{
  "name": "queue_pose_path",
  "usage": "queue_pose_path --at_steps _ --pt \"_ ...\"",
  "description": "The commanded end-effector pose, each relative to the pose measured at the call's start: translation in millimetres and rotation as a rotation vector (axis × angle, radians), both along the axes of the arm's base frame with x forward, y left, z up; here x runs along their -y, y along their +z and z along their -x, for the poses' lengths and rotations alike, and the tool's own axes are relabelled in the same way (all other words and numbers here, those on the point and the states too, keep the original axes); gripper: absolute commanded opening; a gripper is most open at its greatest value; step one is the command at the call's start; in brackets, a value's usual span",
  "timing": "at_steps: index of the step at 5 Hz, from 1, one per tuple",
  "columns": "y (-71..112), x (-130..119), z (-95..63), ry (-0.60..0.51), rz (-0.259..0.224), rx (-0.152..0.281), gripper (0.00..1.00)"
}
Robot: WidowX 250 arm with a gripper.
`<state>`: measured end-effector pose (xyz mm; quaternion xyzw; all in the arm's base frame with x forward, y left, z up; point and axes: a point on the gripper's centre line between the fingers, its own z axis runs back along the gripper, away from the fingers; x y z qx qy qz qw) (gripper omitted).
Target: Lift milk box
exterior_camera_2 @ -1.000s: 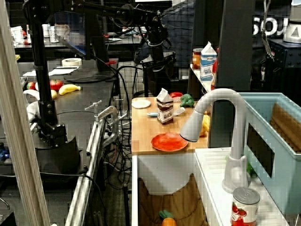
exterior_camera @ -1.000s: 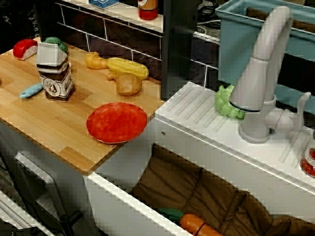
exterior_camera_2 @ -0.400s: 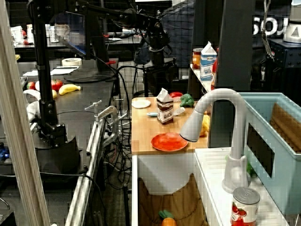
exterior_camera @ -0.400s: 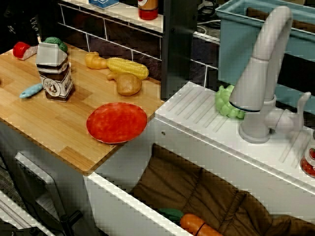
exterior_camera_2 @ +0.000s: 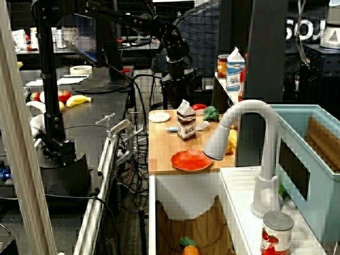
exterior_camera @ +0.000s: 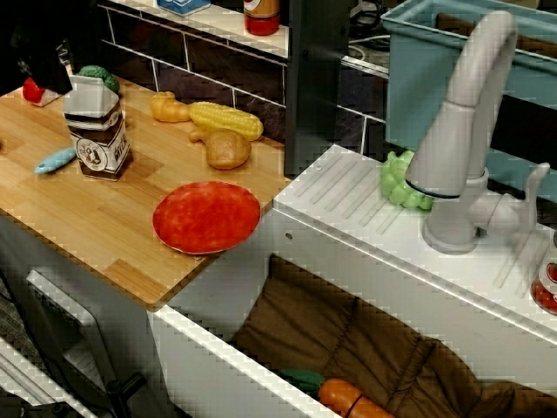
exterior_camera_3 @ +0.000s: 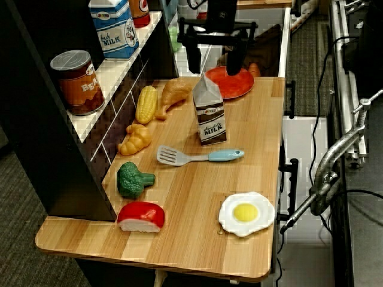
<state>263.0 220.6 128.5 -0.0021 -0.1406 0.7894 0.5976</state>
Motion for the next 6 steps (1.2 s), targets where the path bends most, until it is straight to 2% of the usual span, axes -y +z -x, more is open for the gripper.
queue_pose_path --at_steps 1,2,3,4,5,6 --pt "-3.2 -5.1 2.0 0.026 -0.038 0.015 1.0" --pt "-15.0 -8.0 4.2 0.056 -0.025 -0.003 1.0" --pt "-29.4 -11.8 11.4 0.096 -0.01 -0.059 1.0" --pt "-47.3 -14.4 17.2 0.093 -0.019 -0.153 1.0" --pt "-54.4 -15.5 16.9 0.066 -0.035 -0.112 0.02" --pt "-42.3 -17.4 11.2 0.074 -0.002 -0.035 0.0"
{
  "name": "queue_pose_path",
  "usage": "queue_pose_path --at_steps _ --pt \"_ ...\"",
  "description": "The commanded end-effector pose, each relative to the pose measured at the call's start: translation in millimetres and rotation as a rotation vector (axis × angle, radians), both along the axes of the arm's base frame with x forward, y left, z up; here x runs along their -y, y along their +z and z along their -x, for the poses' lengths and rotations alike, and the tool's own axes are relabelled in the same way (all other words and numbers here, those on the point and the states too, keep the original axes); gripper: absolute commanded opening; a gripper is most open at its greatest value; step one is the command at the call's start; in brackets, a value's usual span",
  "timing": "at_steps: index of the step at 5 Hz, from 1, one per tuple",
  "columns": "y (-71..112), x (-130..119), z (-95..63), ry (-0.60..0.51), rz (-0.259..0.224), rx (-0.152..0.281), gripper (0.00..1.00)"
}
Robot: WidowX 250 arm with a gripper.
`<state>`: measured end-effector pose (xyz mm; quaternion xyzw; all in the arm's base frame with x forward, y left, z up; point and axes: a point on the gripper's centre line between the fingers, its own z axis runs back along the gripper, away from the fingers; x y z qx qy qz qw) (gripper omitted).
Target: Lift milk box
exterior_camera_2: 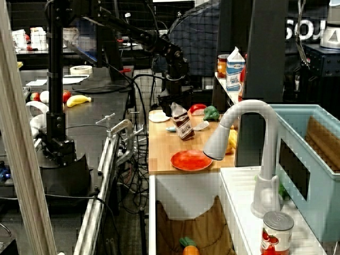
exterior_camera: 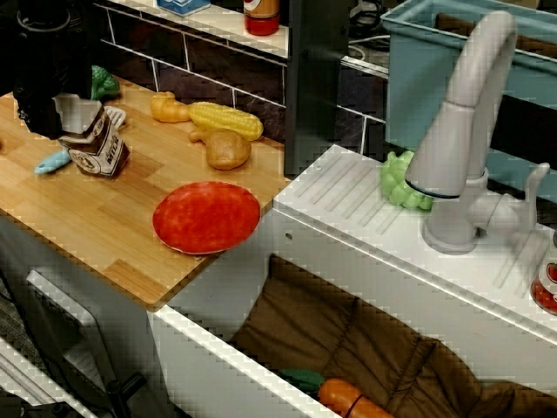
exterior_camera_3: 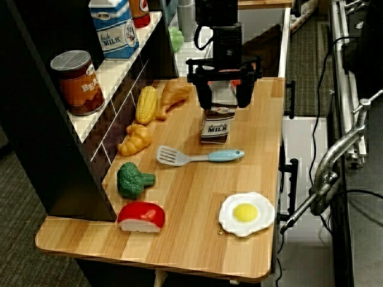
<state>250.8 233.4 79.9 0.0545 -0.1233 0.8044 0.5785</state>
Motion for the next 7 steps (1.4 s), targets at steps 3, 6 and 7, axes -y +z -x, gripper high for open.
queue_pose_path --at_steps 3,6,7 --pt "33.7 -2.9 5.5 -0.019 0.039 0.207 0.0" --pt "106.5 14.7 10.5 -0.115 0.119 0.276 0.0" --pt "156.6 10.4 15.1 -0.146 0.244 0.325 0.0"
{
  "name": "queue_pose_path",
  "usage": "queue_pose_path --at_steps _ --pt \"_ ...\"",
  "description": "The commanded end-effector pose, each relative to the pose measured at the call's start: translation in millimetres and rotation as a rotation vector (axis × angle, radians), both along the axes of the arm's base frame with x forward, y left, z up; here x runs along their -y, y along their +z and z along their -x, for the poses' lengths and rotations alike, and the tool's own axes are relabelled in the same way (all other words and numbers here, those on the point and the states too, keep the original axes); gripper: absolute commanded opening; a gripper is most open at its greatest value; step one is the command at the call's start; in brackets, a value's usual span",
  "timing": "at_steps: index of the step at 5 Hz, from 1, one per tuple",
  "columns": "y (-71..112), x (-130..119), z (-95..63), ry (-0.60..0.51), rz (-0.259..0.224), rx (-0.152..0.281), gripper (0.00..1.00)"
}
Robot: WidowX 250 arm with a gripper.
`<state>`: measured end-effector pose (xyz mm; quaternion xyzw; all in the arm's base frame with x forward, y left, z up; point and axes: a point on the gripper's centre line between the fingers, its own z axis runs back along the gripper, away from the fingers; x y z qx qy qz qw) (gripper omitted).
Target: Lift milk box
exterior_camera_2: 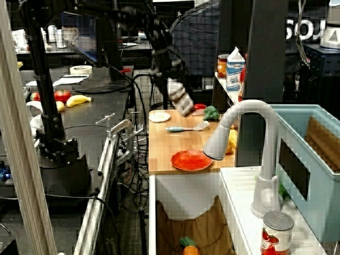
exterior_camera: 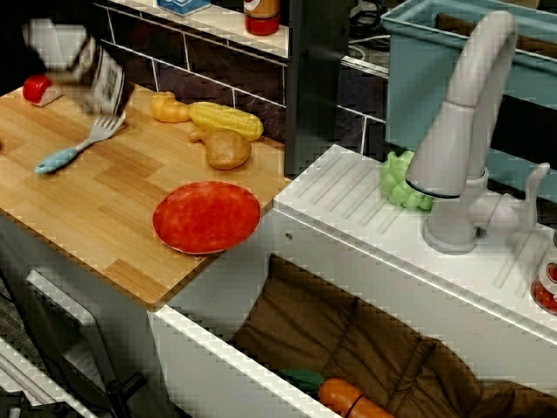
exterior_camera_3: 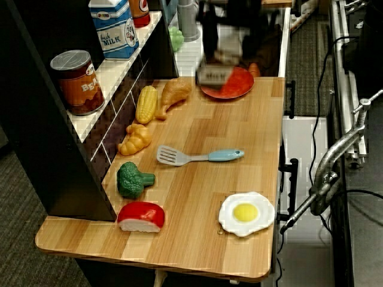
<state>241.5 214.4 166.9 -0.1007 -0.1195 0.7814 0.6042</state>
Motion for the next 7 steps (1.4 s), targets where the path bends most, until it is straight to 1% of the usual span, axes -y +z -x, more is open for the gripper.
queue_pose_path --at_steps 1,2,3,4,5,6,7 --pt "120.0 -18.5 11.3 -0.161 0.039 0.054 0.0" --pt "171.1 -20.2 21.2 -0.29 -0.095 0.029 0.0" --pt "172.9 -14.0 34.7 -0.382 -0.195 0.023 0.0" --pt "175.7 -12.6 44.8 -0.429 -0.23 0.016 0.0" --pt "176.8 -15.5 48.8 -0.424 -0.233 0.012 0.0" --pt "174.1 -15.9 50.1 -0.423 -0.236 0.012 0.0" --pt "172.8 -15.2 51.6 -0.43 -0.234 0.021 0.0"
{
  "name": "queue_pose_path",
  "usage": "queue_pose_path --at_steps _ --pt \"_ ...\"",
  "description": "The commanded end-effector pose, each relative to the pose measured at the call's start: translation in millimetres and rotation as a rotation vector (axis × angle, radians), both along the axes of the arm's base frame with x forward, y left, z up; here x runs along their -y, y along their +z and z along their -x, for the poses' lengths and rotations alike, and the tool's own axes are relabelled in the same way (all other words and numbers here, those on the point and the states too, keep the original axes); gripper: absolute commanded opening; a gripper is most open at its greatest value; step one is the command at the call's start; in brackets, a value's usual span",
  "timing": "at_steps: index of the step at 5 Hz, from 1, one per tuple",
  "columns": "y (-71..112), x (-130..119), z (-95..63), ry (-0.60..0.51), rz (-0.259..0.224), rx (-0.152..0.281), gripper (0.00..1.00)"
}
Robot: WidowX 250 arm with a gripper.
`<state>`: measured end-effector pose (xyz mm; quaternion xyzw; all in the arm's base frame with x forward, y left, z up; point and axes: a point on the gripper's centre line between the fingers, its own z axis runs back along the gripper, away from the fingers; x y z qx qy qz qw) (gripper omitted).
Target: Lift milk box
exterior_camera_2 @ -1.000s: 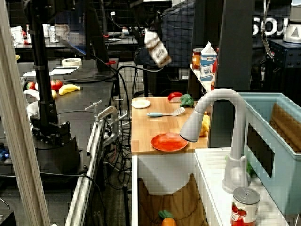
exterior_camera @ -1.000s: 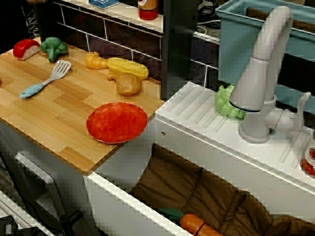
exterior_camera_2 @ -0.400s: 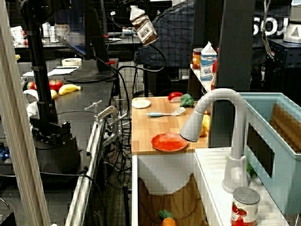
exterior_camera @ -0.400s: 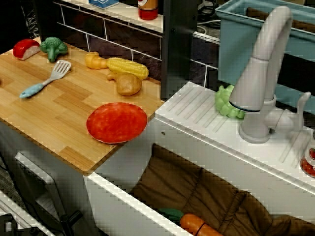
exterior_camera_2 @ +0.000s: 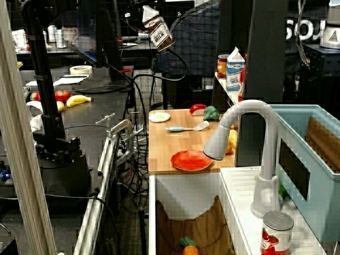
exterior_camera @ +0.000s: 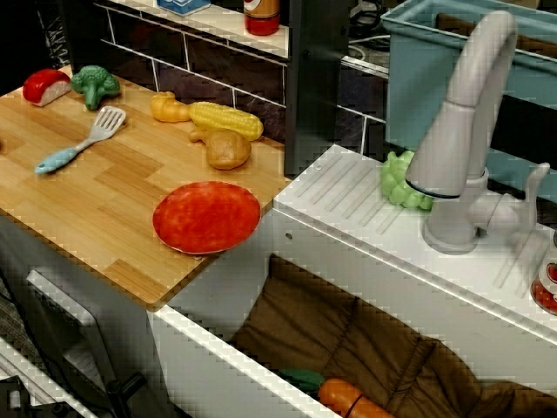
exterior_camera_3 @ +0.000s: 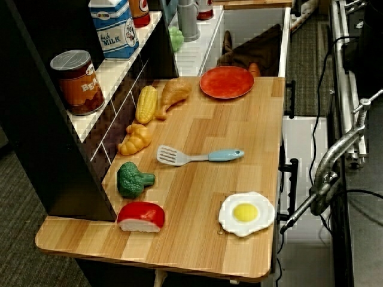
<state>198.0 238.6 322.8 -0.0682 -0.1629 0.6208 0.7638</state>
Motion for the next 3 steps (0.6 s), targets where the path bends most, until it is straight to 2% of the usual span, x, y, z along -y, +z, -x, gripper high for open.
queue_pose_path --at_steps 1,3 --pt "16.8 9.1 9.3 -0.001 -0.043 0.036 0.0" --pt "19.4 8.0 6.5 0.005 -0.034 0.035 0.0"
